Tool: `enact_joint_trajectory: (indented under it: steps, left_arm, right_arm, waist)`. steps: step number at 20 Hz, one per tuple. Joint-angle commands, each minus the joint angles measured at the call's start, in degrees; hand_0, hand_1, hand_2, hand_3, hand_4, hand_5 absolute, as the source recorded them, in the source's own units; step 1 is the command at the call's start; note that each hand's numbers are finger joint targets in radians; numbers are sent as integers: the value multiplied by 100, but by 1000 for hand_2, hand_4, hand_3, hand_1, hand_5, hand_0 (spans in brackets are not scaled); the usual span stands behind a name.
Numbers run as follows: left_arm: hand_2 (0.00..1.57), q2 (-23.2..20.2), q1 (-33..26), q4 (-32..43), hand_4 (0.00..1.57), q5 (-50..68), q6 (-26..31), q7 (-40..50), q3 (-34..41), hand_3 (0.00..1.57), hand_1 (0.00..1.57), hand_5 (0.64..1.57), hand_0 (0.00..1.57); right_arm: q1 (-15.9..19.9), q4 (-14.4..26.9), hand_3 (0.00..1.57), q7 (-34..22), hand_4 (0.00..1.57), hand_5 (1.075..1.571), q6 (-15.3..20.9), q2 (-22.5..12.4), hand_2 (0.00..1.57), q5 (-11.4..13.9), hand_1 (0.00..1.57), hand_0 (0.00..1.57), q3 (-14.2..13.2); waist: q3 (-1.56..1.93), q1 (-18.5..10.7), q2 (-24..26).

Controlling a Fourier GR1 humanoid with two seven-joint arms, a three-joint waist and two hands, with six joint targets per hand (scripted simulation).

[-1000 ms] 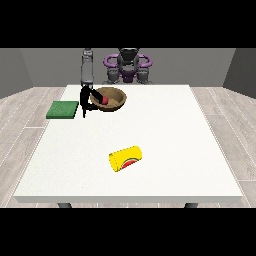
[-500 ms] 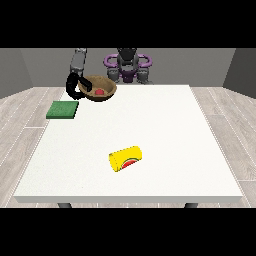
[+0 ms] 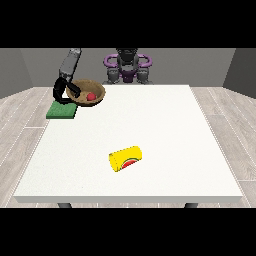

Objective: Pick the cup and pour the ball into the bowl, then pick the bowl and place it on the pad

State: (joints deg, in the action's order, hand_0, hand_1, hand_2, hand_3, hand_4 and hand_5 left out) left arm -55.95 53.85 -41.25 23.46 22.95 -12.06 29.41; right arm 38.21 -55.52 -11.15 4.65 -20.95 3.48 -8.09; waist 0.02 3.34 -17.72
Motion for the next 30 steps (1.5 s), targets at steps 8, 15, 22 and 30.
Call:
enact_joint_trajectory:
  steps: [8, 15, 22, 30]
  left_arm:
    - [0, 46, 125, -863, 0, 143, -418, 306, -77, 0, 0, 1536, 0]
    - [0, -248, 443, -1153, 129, 368, -437, 589, -6, 0, 0, 1533, 0]
    - [0, -152, 103, -1876, 0, 633, -597, 934, 56, 0, 0, 1535, 0]
    - [0, 139, -228, -1032, 0, 316, -287, 287, -195, 0, 0, 1535, 0]
  right_arm:
    - [96, 1445, 1108, 1460, 1296, 1537, -958, -1162, 1571, -574, 1571, 1571, -1081]
    - [461, 1943, 388, 1912, 1297, 1547, -1055, -1705, 1571, -427, 1571, 1571, -1210]
    - [273, 2674, 678, 2588, 1248, 1564, -1493, -2197, 1571, -480, 1571, 1571, -1457]
    - [614, 2197, 1301, 1349, 1240, 1570, -1511, -1913, 1571, -356, 1571, 1571, -1028]
  waist:
    - [14, -240, -545]
    - [12, -301, -1009]
    - [11, -428, -897]
    - [-7, -334, -176]
